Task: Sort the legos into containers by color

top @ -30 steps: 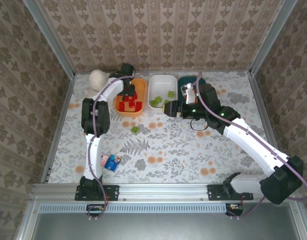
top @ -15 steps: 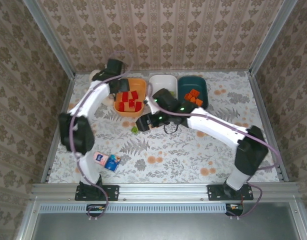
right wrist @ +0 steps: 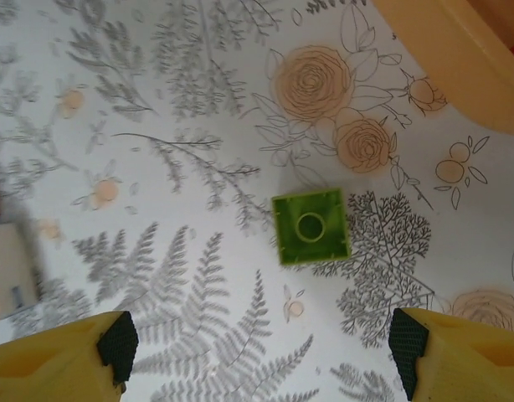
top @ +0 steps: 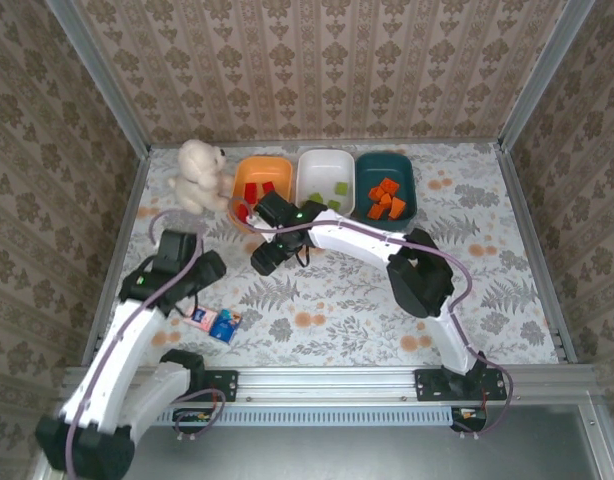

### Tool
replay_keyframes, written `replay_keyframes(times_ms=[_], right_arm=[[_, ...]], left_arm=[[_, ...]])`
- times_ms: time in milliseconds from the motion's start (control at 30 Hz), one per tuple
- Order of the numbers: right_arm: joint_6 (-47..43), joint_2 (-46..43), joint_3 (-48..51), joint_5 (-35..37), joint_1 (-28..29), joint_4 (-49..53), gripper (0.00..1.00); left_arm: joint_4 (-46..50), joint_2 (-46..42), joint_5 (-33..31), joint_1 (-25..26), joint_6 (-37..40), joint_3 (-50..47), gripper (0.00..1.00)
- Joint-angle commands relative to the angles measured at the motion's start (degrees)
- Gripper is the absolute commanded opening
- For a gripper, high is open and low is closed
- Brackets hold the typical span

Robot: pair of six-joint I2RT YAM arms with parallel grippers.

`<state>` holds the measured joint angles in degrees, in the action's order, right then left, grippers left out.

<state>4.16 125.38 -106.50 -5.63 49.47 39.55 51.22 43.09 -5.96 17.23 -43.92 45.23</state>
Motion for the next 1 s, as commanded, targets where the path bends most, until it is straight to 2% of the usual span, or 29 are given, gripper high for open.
replay_keyframes(times_ms=[0,233,367,500,633,733,833,967], right_arm=[[-1.44,4.36,-4.05,4.26,0.68,4.15,0.83],[-0.47,12.46,-11.93,6.88,0.80,7.86,0.81],[-0.19,14.47,-13.52,7.90,0.81,8.41,0.73],[0.23,14.97,-14.27,8.22,0.81,8.48,0.59],[0.23,14.51,-14.26,7.99,1.10,7.48,0.44],[-0.08,13.68,-14.44,7.65,1.24,7.09,0.37],[-0.04,11.48,-14.37,8.14,1.23,7.43,0.35],[1.05,3.88,-9.87,8.24,0.44,5.96,0.35]], left_arm=[[8.89,-6.47,-1.13,0.39,-3.40,0.11,0.70],[14.97,-7.57,-1.91,0.34,0.86,5.27,0.70],[15.22,-6.16,-2.09,0.34,3.07,7.33,0.70],[15.04,-5.17,-1.87,0.35,3.88,8.23,0.69],[14.23,-5.12,-1.50,0.36,4.20,7.71,0.69],[13.40,-4.86,-0.60,0.35,4.54,6.85,0.69],[11.74,-4.81,0.74,0.37,5.78,5.90,0.69],[5.41,-4.86,7.02,0.51,9.42,5.15,0.69]])
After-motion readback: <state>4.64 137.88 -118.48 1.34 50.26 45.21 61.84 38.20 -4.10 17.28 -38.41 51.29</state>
